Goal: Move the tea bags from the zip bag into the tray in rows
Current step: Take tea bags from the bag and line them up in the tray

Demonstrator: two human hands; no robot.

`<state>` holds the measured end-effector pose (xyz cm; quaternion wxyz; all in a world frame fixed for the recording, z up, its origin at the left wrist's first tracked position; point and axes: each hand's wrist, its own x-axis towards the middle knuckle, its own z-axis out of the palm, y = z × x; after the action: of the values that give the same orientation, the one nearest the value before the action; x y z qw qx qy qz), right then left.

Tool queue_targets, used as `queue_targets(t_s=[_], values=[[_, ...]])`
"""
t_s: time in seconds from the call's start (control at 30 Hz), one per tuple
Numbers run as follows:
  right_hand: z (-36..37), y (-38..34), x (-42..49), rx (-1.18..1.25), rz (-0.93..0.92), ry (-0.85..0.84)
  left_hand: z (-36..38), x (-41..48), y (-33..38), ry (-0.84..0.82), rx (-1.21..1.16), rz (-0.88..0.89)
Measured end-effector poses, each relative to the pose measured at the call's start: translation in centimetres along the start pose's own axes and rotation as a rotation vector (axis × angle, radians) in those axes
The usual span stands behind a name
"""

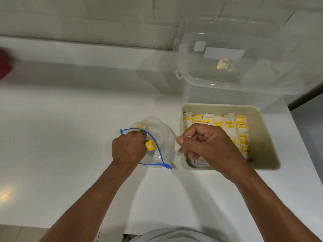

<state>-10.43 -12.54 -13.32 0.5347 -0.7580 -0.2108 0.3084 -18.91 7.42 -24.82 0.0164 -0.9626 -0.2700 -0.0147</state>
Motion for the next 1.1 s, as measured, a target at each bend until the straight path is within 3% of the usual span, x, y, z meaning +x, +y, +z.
queue_targets(t_s=[0.07, 0.17, 0.27, 0.53, 0.67, 1.1], values=[[-0.4, 0.1, 0.0, -0.036, -0.035, -0.003, -0.6, -0.5, -0.4, 0.003, -0.041, -0.003], [-0.8, -0.1, -0.2, 0.022, -0.056, -0.135, -1.4, -1.1, -0.9, 0.108, -0.079, 0.008], [-0.9, -0.5, -0.2, 0.062, -0.115, -0.225, -0.7, -0.9, -1.2, 0.089, 0.028, 0.020], [-1.3, -0.4, 0.6, -0.022, -0.228, -0.081, 1.1, 0.8, -0.1, -0.114, 0.277, 0.029], [-2.0, 0.0, 0.9, -0.027, -0.228, -0.064, 0.8, 1.2, -0.3, -0.021, 0.242, 0.025], [-2.2, 1.4, 1.4, 0.035, -0.128, -0.119, -0.3, 2.0, -0.2, -0.232, 0.271, -0.002]])
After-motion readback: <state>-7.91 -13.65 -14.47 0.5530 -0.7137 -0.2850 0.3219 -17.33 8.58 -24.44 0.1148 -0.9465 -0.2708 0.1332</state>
